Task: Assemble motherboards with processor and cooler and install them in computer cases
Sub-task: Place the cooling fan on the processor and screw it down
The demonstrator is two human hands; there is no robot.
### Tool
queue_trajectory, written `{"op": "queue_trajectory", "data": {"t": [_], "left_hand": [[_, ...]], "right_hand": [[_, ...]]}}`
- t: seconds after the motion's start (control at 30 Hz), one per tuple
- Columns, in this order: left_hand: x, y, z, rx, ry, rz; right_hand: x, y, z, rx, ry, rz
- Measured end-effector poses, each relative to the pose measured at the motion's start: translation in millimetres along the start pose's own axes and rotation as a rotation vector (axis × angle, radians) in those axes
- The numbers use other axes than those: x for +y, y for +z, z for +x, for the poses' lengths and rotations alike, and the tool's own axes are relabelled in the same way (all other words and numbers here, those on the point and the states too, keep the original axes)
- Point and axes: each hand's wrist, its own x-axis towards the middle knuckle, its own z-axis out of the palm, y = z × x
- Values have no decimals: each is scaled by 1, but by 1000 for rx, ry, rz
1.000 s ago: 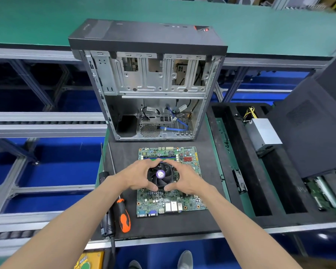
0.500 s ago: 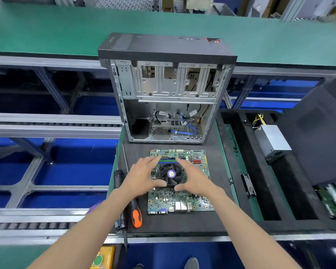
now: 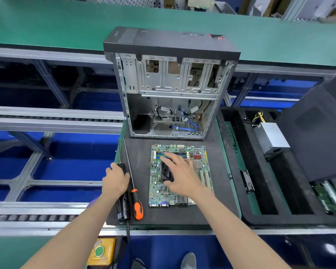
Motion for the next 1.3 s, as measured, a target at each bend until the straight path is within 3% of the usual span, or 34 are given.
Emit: {"op": "queue_trajectory", "data": {"t": [0.2, 0.47, 0.73, 0.87, 1.03, 1.2, 1.3], "left_hand": [[-3, -12, 2, -35, 9, -46], [22, -65, -3, -102, -16, -256], [46, -98, -20, -155, 12, -495], [55, -103, -37, 81, 358, -446], [85, -98, -64, 22, 884, -483], [133, -96, -78, -82, 1045, -517], [149, -90, -85, -215, 1076, -580]], "right_hand": [[-33, 10, 2, 41, -214, -66], [-87, 8, 4, 184, -571, 30], [-99, -35, 8, 494, -626, 318], [-91, -84, 2, 700, -509, 468], [-85, -150, -5, 848, -345, 652], [-78, -192, -5, 926, -268, 700], [-75, -202, -4, 854, -240, 884]]}}
